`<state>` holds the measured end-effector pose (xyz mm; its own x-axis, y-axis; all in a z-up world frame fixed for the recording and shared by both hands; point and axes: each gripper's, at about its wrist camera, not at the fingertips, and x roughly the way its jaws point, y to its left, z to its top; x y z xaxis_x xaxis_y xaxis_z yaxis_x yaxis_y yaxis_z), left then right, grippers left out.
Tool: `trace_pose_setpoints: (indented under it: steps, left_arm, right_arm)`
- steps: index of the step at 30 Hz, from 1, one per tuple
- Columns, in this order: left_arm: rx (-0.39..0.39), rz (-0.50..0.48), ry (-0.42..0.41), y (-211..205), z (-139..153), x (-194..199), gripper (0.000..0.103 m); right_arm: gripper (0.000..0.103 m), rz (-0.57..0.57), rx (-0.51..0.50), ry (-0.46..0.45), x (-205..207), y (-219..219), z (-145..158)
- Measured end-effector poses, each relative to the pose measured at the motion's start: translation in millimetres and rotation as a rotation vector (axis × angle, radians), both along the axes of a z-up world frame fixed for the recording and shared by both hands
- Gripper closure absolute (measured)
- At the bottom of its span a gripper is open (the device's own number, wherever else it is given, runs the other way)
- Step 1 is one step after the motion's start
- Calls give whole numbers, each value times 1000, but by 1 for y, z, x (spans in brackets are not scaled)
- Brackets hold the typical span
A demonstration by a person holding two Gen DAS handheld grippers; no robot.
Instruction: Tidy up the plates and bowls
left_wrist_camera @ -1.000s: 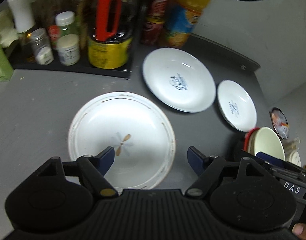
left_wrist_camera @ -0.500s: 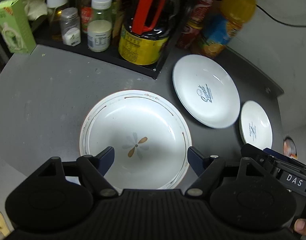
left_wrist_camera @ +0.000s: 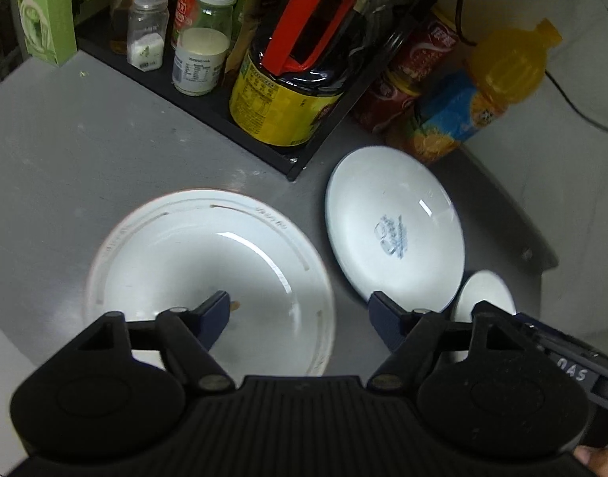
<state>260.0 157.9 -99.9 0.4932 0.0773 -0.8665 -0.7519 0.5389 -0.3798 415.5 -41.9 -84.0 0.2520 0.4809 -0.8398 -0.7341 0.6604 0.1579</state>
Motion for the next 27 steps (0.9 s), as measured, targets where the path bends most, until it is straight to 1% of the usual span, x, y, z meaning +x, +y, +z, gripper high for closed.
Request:
trace_pose_setpoints:
  steps: [1, 3, 6, 7, 9, 10, 15, 17, 20, 21, 23, 26, 27]
  left_arm:
    - [-10, 11, -13, 0, -3, 3, 31]
    - [-23, 29, -30, 0, -7, 9, 37]
    - [-46, 55, -51, 3, -15, 16, 51]
    - [-64, 63, -61, 5, -18, 18, 58]
    - [-88, 77, -80, 9, -22, 22, 67]
    - [-95, 86, -87, 11, -24, 24, 69]
    - [-121, 106, -109, 21, -32, 40, 76]
    - [-125, 111, -116, 26, -36, 45, 77]
    - [-140, 117, -125, 33, -45, 53, 77]
    - [-148, 115, -127, 35, -48, 56, 77]
    - [-154, 103, -141, 38, -55, 62, 77]
    - [-166, 94, -147, 41, -63, 69, 81]
    - [-171, 96, -144, 42, -66, 71, 83]
  right_arm:
    - [19, 2, -7, 1, 5, 2, -2]
    - [22, 9, -10, 12, 16, 4, -8]
    - [27, 0, -13, 37, 34, 9, -18]
    - [31, -2, -16, 50, 40, 10, -22]
    - [35, -7, -26, 64, 49, 12, -28]
    - [37, -10, -30, 66, 54, 13, -31]
    - [43, -30, -32, 80, 77, 15, -43]
    - [45, -51, -28, 96, 90, 16, -48]
    - [49, -82, 11, 140, 105, 16, -53]
    - [52, -93, 8, 149, 109, 17, -55]
    - [54, -97, 10, 156, 114, 19, -58]
    - [55, -106, -6, 152, 122, 23, -64]
    - [57, -110, -11, 156, 124, 24, -67]
